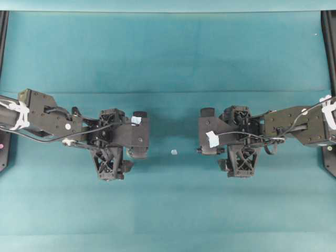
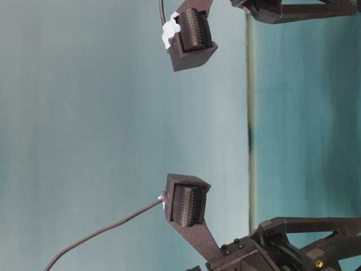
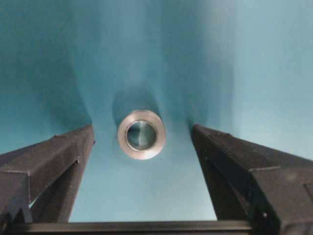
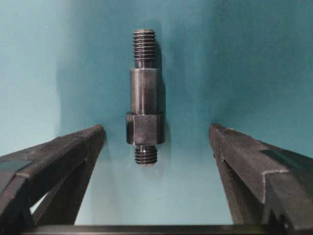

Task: Insert the washer onto the shaft with both hands.
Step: 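Close left gripper on the washer and right gripper on the shaft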

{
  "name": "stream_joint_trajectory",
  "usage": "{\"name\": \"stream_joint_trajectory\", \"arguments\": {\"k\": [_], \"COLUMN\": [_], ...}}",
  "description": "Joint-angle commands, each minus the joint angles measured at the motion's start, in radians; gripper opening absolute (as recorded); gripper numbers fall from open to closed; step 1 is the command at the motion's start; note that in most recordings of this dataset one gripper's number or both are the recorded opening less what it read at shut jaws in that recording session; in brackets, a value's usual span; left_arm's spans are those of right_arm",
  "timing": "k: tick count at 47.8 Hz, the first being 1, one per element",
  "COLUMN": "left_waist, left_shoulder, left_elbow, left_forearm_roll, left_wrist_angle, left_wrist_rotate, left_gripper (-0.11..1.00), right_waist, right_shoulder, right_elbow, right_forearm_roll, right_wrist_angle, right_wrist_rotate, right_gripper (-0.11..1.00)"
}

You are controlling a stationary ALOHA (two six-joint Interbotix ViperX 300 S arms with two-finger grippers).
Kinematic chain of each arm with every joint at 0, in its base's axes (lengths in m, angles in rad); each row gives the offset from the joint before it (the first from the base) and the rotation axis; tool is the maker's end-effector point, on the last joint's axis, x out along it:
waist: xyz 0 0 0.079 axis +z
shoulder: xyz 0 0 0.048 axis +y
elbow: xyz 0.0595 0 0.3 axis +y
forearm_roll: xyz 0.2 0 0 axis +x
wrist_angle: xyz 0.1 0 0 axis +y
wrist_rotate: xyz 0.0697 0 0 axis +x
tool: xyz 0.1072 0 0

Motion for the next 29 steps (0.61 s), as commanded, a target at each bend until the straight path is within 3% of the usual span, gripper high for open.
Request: {"name": "stream_joint_trajectory", "arguments": {"k": [1,20,29], "left_waist": [-0.002,-0.002,-0.003], "left_shoulder": [-0.003,-0.002,0.002], "left_elbow": [-0.011,-0.015,-0.023], "left_forearm_roll": [0.002,0.000,0.002], "left_wrist_angle": [-0.006,-0.006,-0.006], "left_wrist_rotate": [-0.002,-0.005,-0.006], "left_gripper": [0.92,0.88,0.71], "right_waist": [0.008,0.008,0.008], "right_shoulder": [-0.002,0.000,0.000], "right_elbow": [-0.011,-0.011,-0.008], "right_forearm_roll": [0.005,0.005,0.003], "right_wrist_angle": [-0.003,-0.003,-0.002], "right_wrist_rotate": [-0.002,-0.002,-0.006], "right_gripper": [0.93,0.89,0.74]}}
